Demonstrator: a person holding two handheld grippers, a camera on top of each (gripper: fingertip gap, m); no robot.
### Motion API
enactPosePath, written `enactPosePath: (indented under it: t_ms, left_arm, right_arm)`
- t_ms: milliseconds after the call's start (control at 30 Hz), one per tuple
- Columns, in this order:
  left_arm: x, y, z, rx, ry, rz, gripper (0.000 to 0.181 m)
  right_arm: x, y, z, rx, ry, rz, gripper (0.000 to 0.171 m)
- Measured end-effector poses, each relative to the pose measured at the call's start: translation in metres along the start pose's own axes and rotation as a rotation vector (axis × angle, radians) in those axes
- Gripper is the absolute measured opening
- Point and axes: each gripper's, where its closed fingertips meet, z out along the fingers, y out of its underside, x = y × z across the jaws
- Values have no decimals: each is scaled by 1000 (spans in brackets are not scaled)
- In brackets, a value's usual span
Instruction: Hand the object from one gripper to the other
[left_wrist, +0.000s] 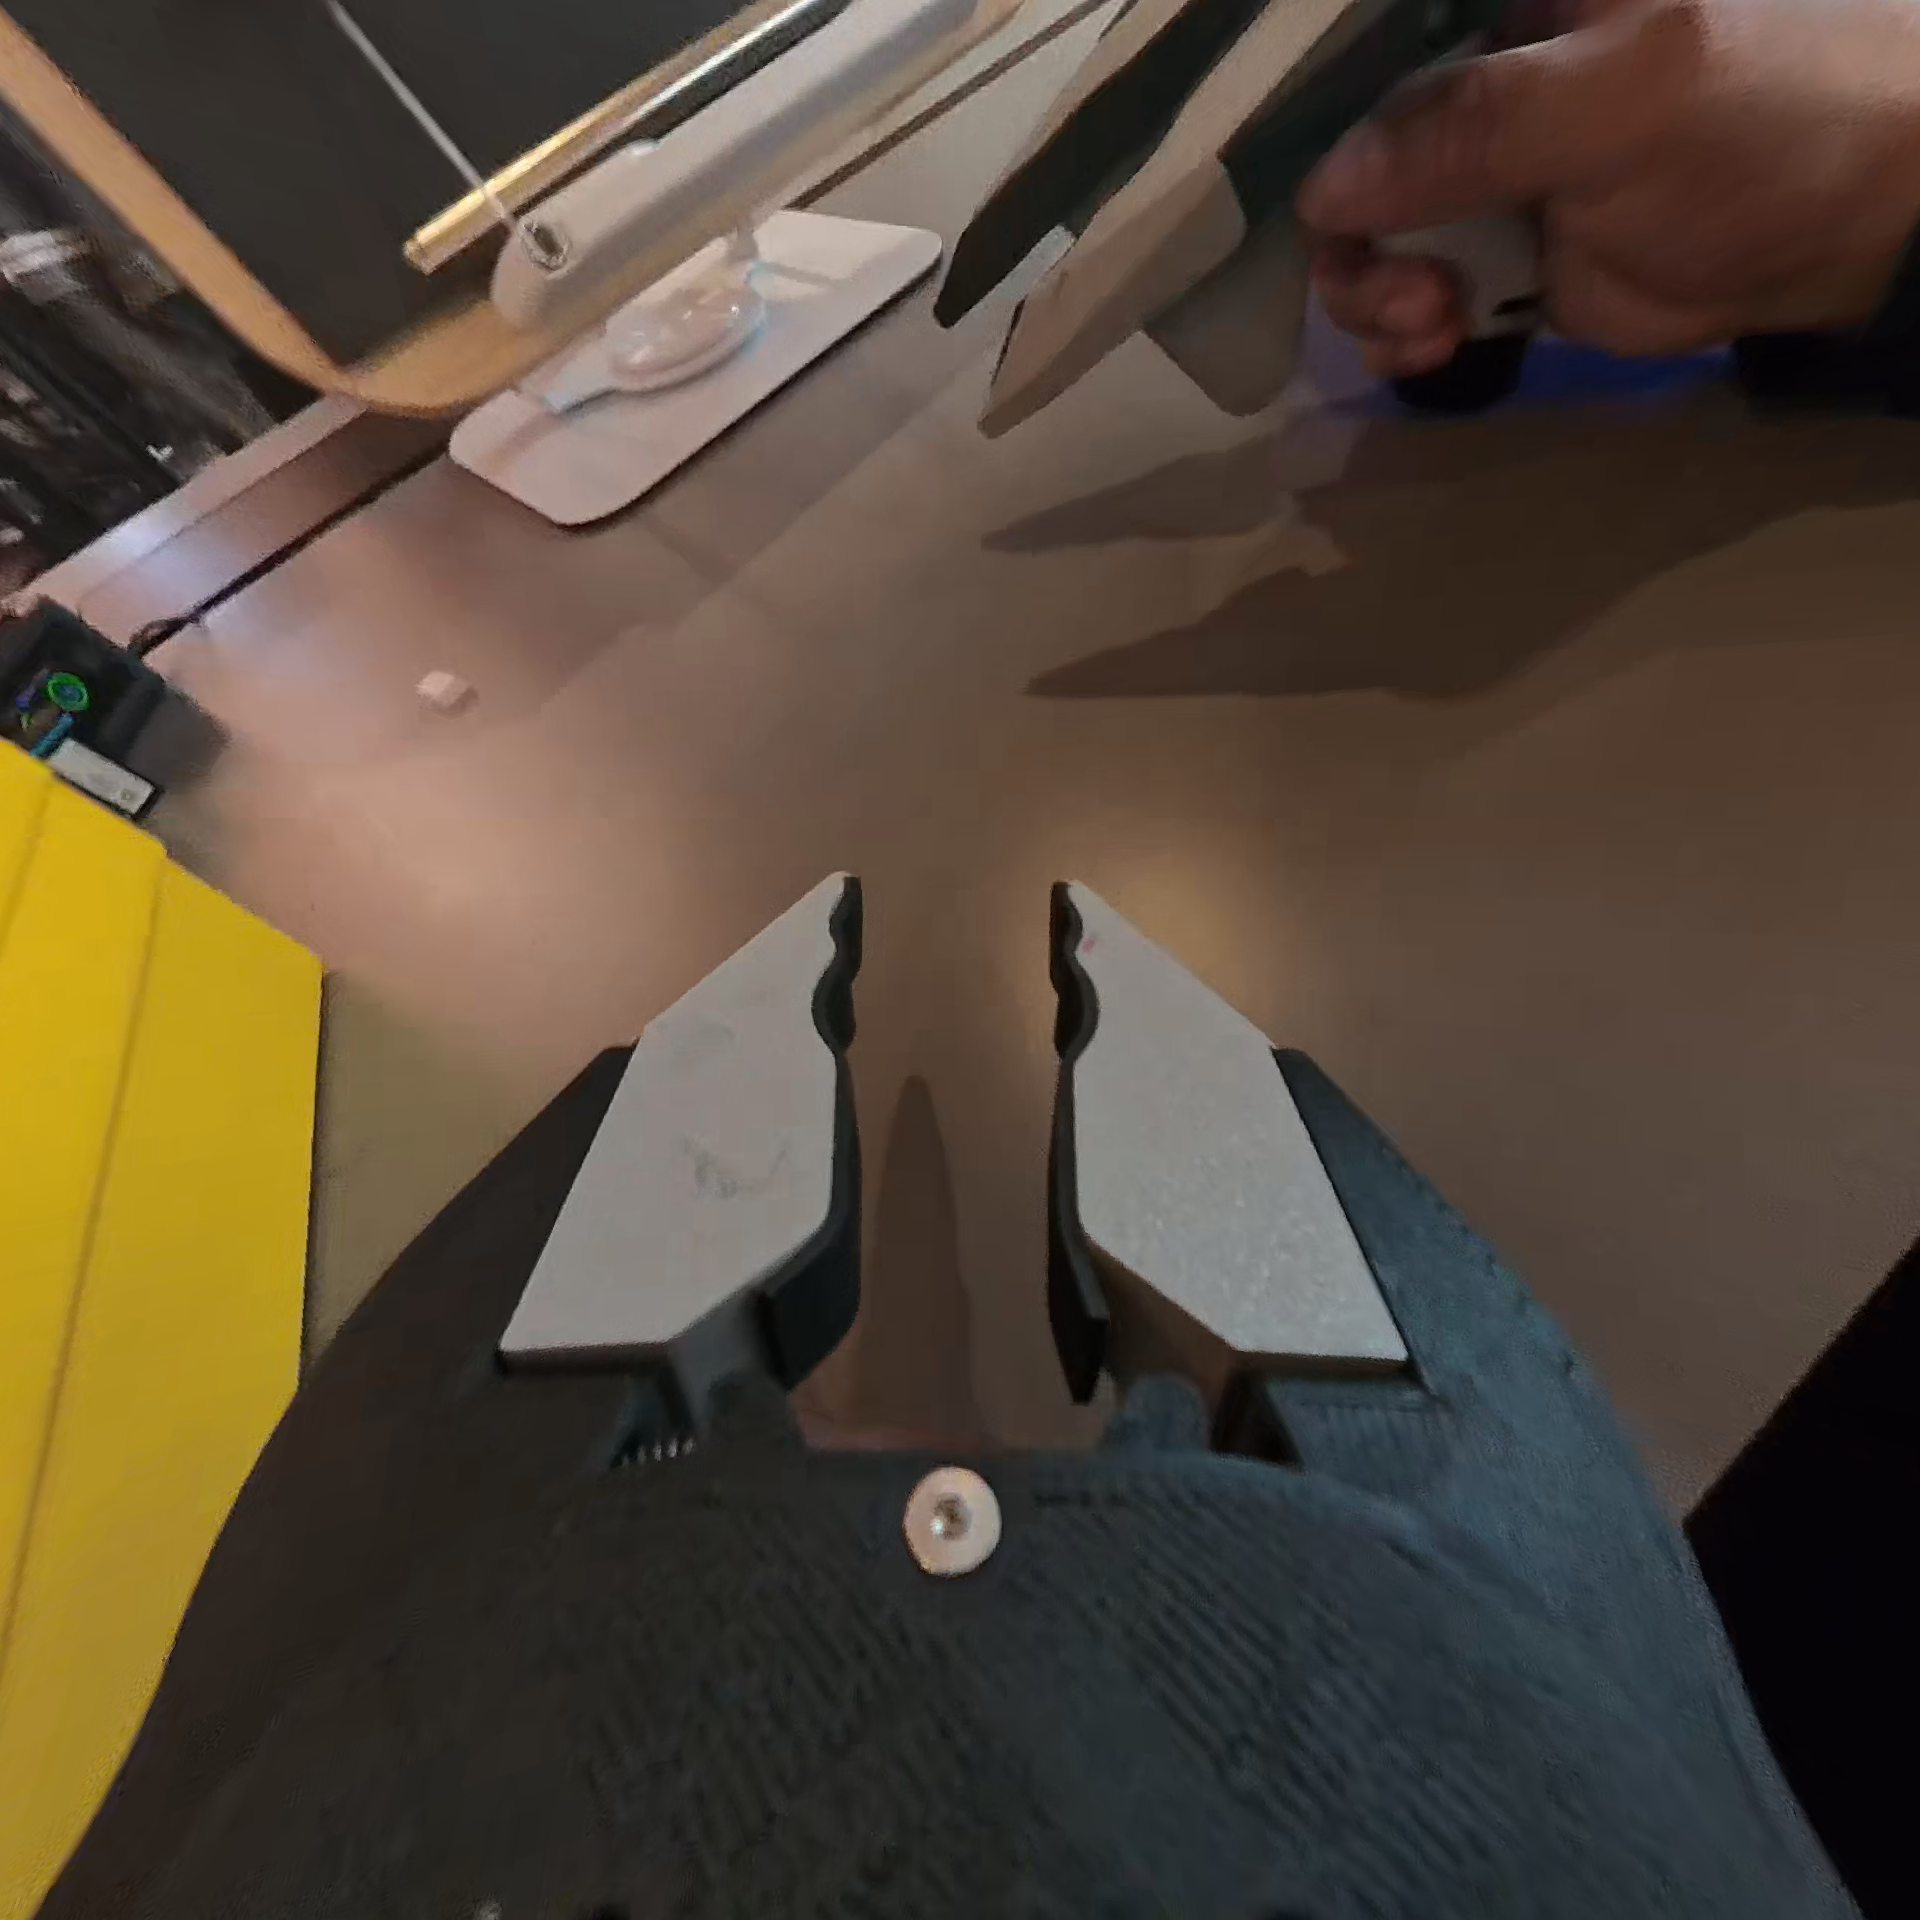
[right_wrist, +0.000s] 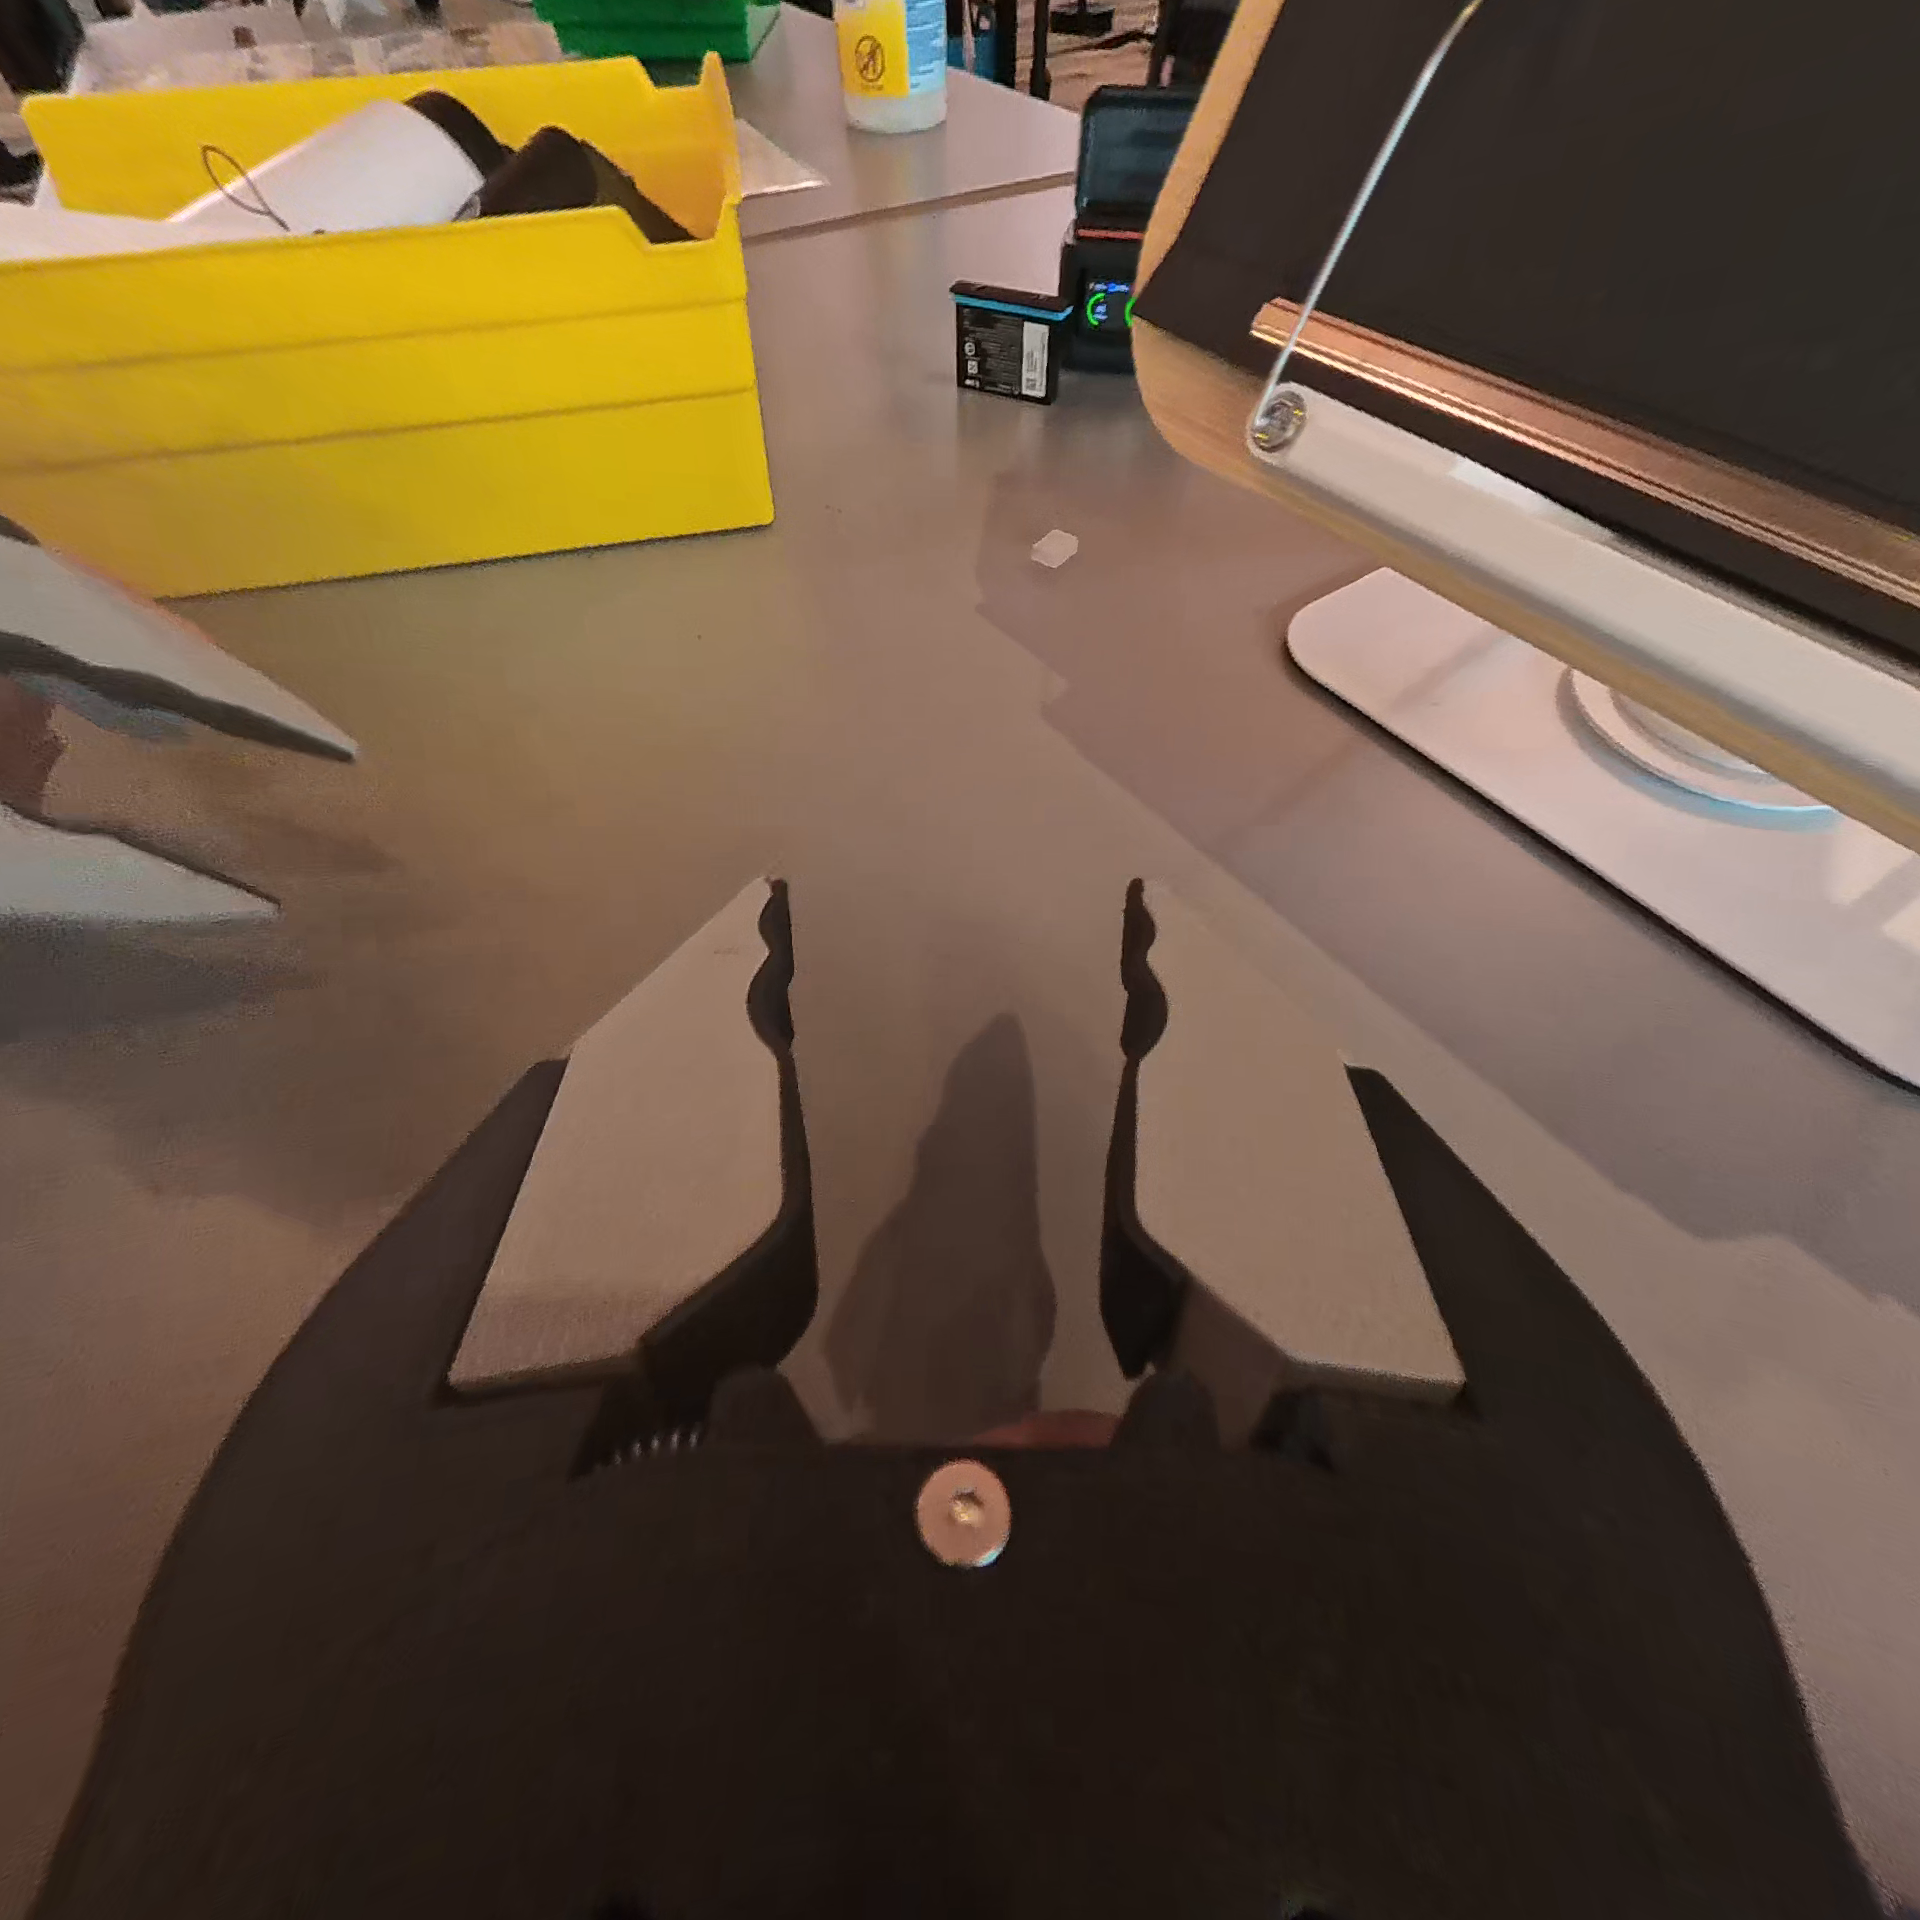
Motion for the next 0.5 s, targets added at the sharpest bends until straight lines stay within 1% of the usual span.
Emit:
enactPosePath:
  t_ms: [33, 133, 200, 300, 400, 500]
  left_arm:
    - [-1, 4, -2, -18, -1, -12, 35]
    - [-4, 11, -7, -49, -43, 12, 43]
    - [0, 10, -13, -36, -51, 6, 43]
    - [2, 10, -28, -14, -34, -56, 42]
    - [-16, 2, -54, 7, -124, -44, 42]
    - [-31, -19, -89, 51, -180, -40, 42]
  right_arm:
    - [-1, 0, 0, -2, 1, -12, 61]
    - [-2, -1, -1, -1, 18, -46, 60]
    - [-1, -2, -3, 1, 26, -52, 60]
    - [2, -1, -4, 1, 29, -32, 61]
    - [5, 0, -6, 8, 39, -15, 61]
    - [8, 1, -9, 15, 44, 5, 61]
